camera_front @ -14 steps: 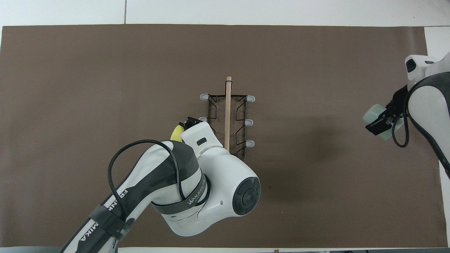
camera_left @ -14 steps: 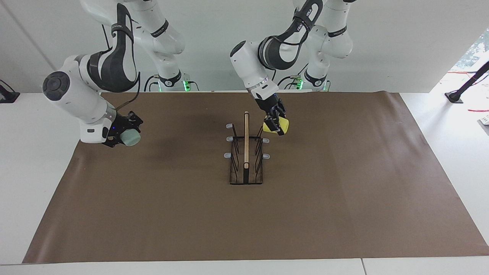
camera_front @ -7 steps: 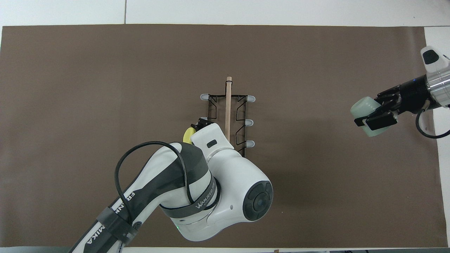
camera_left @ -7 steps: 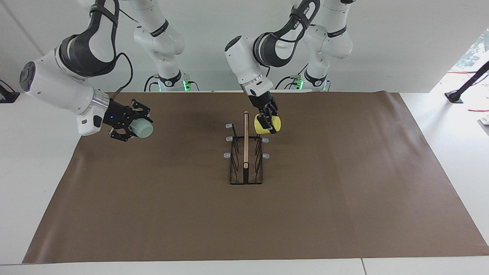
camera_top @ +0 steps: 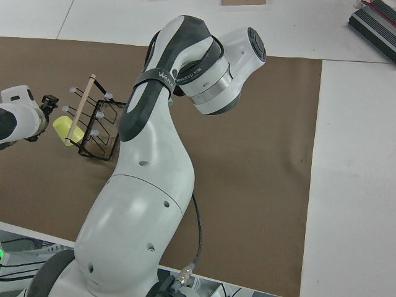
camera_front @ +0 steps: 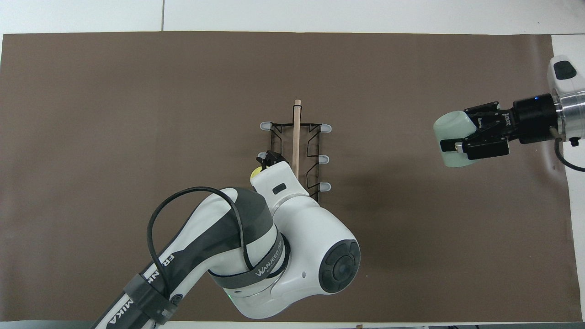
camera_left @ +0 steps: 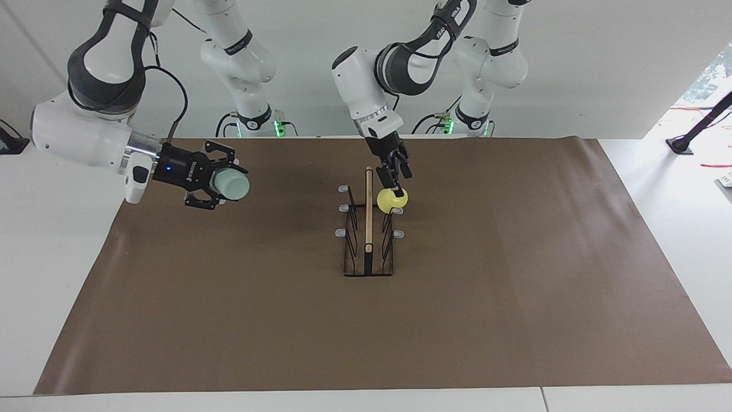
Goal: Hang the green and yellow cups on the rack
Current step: 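Hang the green cup on a rack peg while the left gripper withdraws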
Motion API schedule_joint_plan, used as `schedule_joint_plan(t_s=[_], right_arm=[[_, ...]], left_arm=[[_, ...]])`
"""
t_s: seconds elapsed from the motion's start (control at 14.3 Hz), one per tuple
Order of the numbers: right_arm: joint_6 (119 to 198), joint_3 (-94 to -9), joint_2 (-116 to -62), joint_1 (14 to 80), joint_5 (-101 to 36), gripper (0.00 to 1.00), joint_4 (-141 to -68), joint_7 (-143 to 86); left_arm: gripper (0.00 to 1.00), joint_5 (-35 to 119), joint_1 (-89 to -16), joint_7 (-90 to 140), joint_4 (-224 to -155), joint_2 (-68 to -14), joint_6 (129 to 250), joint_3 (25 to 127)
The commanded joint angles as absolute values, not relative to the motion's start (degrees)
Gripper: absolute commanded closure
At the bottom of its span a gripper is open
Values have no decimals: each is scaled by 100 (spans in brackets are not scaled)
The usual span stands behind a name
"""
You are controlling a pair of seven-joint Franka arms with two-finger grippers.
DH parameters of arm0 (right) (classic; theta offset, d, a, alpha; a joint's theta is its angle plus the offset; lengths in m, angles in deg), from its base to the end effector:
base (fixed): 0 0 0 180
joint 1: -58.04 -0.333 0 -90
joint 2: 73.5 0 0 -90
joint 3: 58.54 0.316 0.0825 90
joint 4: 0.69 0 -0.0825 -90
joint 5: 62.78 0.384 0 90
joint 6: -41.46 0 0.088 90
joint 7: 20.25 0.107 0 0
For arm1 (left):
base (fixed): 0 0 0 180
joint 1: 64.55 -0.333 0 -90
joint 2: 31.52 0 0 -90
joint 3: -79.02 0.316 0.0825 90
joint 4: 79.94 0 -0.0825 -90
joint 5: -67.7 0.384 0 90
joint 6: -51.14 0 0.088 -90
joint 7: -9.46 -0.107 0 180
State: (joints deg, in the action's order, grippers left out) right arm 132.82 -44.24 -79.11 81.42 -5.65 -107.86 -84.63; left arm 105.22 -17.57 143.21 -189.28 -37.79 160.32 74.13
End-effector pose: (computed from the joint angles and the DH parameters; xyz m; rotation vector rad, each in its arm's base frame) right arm 0.5663 -0.0056 0.4830 -1.9632 -0.7592 -0.3793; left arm 0.3939 -0.4285 0.4436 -2.4403 -1.6195 -0.9055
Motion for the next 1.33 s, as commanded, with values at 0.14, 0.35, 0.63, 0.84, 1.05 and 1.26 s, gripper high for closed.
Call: schedule_joint_plan(t_s=[0.14, 0.35, 0.63, 0.84, 1.05, 1.26], right_arm=[[13822, -4359, -6780, 7695, 1971, 100, -12810, -9624], [14453, -4359, -6419, 7080, 2807, 100, -13549, -10565], [15367, -4359, -6461, 6298, 3802, 100, -13999, -11917], [15642, -4359, -6838, 5902, 4617, 100, -13999, -12894], [15739, -4351, -7252, 5717, 5067, 100, -13964, -13641], [16020, -4359, -7454, 5523, 5192, 100, -13956, -14144]], left_arm=[[0, 9464, -2358, 11907, -18831, -3302, 16021, 7498], [0, 8206, -3200, 9217, -18901, -2985, 15995, 7507], [0, 7247, -4386, 6183, -18901, -2827, 15933, 7507], [0, 6867, -5064, 4581, -18892, -2818, 15924, 7516], [0, 6499, -5706, 3262, -18752, -2861, 15740, 7533], [0, 6497, -6067, 2276, -18296, -2914, 15118, 7559]])
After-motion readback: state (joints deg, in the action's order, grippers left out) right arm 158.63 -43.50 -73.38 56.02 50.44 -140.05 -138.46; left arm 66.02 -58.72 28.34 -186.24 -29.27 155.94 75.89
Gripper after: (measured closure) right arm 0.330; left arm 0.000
